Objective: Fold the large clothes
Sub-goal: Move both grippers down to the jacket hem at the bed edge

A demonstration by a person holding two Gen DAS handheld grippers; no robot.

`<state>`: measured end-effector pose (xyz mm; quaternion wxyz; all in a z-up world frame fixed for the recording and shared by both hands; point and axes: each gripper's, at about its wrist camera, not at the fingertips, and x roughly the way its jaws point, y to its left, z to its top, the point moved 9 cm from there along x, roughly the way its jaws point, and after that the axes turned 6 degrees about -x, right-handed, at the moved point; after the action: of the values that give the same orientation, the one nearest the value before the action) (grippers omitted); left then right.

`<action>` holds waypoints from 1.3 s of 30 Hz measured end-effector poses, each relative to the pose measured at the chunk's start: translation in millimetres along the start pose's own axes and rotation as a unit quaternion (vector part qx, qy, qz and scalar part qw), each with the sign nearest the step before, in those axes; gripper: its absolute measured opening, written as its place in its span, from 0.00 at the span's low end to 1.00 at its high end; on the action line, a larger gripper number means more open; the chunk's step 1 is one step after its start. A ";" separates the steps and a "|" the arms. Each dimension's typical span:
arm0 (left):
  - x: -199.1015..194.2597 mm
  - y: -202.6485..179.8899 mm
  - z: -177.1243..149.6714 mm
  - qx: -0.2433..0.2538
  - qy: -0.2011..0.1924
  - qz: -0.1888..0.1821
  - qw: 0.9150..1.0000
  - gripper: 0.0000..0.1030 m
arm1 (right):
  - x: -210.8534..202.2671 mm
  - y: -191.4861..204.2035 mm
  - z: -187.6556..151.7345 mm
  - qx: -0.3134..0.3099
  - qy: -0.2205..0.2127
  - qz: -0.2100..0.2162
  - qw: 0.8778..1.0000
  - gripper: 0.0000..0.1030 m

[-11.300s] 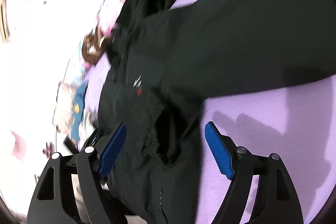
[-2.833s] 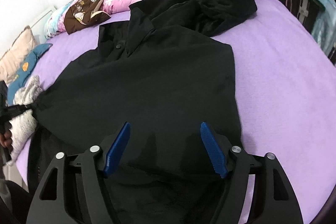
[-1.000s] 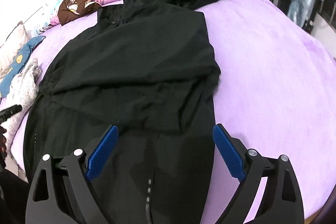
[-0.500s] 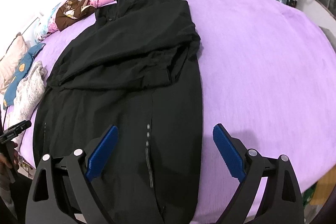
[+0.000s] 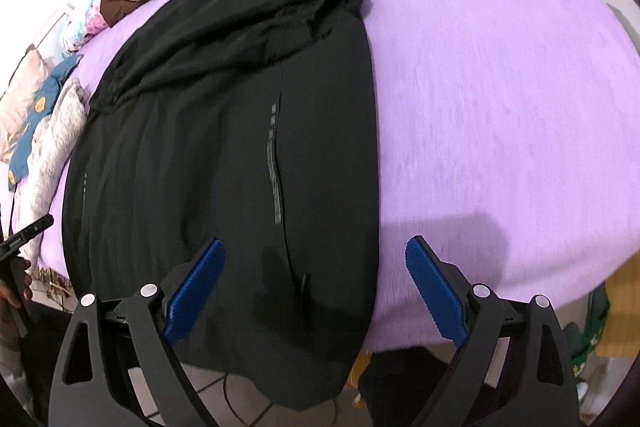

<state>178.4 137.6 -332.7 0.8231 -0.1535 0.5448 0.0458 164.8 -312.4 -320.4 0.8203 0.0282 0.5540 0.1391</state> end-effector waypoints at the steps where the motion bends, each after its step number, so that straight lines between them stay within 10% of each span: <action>1: 1.1 2.5 -5.1 -0.004 0.008 -0.001 1.000 0.94 | -0.2 1.2 -4.6 0.000 0.003 0.001 1.000 0.87; 20: 28.0 48.6 -78.7 -0.053 0.108 0.016 0.993 0.94 | 31.4 13.7 -76.7 -0.001 0.103 0.007 0.995 0.87; 29: 49.6 26.1 -97.4 -0.027 0.146 -0.042 0.988 0.93 | 60.3 23.8 -91.1 -0.022 0.146 0.009 0.989 0.87; 39: 51.7 37.6 -98.7 -0.028 0.149 -0.031 0.988 0.70 | 66.2 37.7 -95.0 -0.042 0.150 0.030 0.987 0.55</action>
<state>103.0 138.7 -422.8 0.7293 -0.1985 0.6546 0.0119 93.3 -269.3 -409.0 0.7237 -0.0113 0.6636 0.1893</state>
